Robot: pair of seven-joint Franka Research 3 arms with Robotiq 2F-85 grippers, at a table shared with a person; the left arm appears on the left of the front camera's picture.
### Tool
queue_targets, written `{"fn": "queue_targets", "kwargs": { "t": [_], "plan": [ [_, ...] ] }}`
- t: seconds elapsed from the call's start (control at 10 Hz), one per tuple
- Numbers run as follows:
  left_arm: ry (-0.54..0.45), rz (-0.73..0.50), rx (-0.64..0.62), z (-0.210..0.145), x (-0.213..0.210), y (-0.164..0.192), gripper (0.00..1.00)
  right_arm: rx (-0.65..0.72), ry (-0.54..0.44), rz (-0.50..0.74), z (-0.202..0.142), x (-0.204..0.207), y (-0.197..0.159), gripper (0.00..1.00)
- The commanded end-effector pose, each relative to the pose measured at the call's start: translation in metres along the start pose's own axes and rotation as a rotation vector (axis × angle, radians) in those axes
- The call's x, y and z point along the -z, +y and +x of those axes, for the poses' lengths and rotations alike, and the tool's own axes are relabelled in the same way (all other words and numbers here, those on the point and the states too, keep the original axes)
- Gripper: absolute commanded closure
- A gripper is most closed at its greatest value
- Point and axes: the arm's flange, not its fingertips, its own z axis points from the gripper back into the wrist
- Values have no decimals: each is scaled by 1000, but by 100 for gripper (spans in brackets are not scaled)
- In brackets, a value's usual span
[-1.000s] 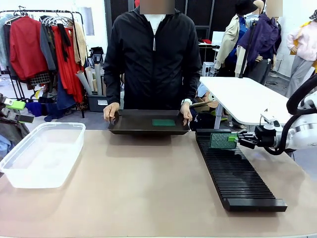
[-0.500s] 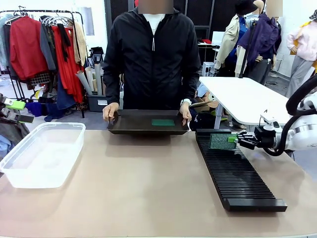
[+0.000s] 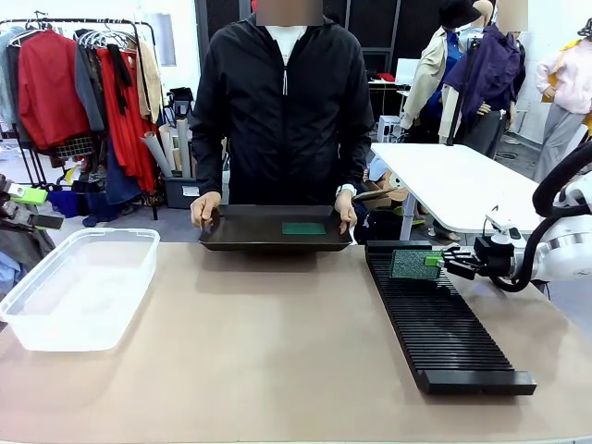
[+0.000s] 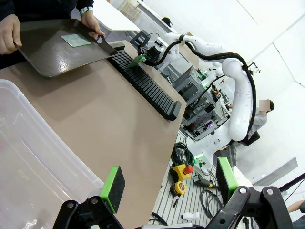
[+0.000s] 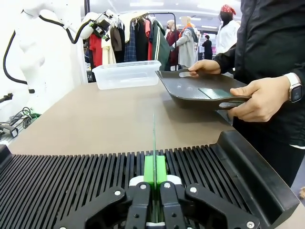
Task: Sort PCBs into racks and boxes based on the side picked up.
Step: If the short side of the Blank PCB is picked up, insert it into the PCB Rack ; if the long side is picked up, place it in the Organizing box.
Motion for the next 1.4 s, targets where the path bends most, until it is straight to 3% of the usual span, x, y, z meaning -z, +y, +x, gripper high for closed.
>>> {"fn": "queue_targets", "kwargs": {
  "t": [0.0,0.6,1.3],
  "plan": [
    [-1,-2,4,1,0,-1,0,-30,22,34,-1,7,-7,100],
    [-1,-2,4,1,0,-1,0,-49,92,63,6,16,-15,100],
    [-1,-2,4,1,0,-1,0,-4,61,76,1,12,-19,100]
  ]
}}
